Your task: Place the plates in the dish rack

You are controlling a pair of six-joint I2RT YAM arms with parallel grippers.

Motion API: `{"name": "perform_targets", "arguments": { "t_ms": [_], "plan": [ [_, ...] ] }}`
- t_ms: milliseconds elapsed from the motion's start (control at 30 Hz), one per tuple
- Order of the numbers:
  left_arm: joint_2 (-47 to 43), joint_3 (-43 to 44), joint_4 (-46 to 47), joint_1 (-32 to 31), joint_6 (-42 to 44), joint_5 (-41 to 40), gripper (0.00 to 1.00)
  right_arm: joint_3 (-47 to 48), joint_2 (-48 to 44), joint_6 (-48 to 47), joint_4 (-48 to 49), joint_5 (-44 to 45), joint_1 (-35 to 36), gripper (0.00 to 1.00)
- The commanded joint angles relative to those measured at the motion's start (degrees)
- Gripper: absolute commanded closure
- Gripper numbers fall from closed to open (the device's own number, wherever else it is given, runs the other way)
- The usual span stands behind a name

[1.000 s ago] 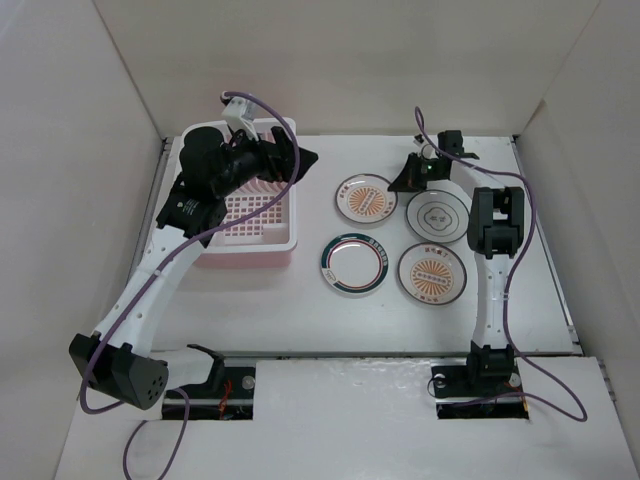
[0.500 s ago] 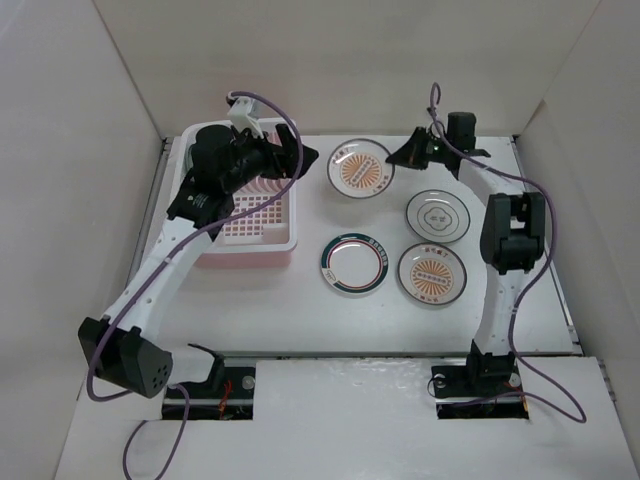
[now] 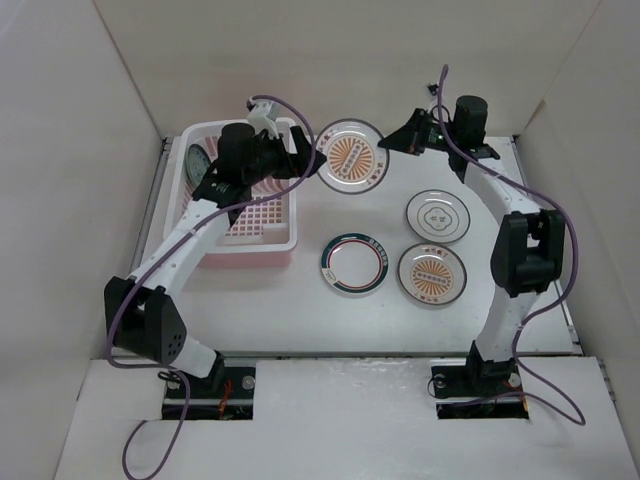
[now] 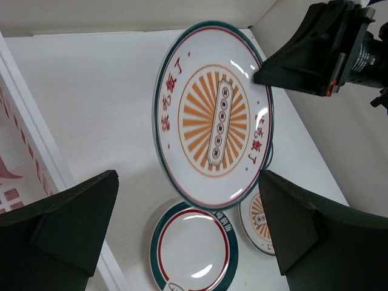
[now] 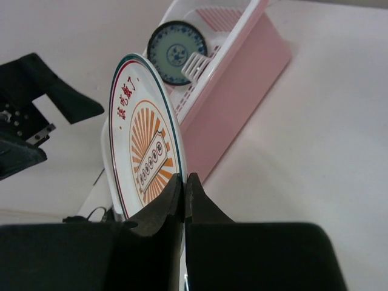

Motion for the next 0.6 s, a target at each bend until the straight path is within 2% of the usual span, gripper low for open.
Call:
{"name": "perform_targets", "arguments": {
  "t_ms": [0,267,333,400,433,533,567],
  "plan": [
    [0.0,0.7,4.9,-0.3,-0.5,1.0,0.00,0.2,-2.7,2.1,6.8,-5.7,2.2,1.00],
    [2.1,0.1,6.2,-0.3,-0.5,1.1,0.00,-0.4,-3.8,3.5,9.4,-7.3,5.0,1.00],
    [2.1,-0.6,6.2,-0.3,-0.5,1.1,0.07,-0.4,-3.8,3.5,9.4,-7.3,5.6,1.00],
    [2.1,-1.1,6.7,-0.3,-0.5,1.1,0.20,-0.4,-3.8,4.0,10.0,-7.9,6.2,1.00],
    [2.1,-1.1,6.7,0.3,-0.5,1.7,0.39,-0.4,-3.8,4.0,10.0,-7.9,6.2,1.00],
    [2.1,-1.1,7.3,0.3,-1.1,2.5,0.78,-0.4,-3.8,4.0,10.6,-7.9,6.9,1.00],
    [2.1,-1.1,7.8,0.3,-1.6,3.8,1.00,-0.9,-3.8,4.0,10.6,-7.9,7.4,1.00]
  ]
}}
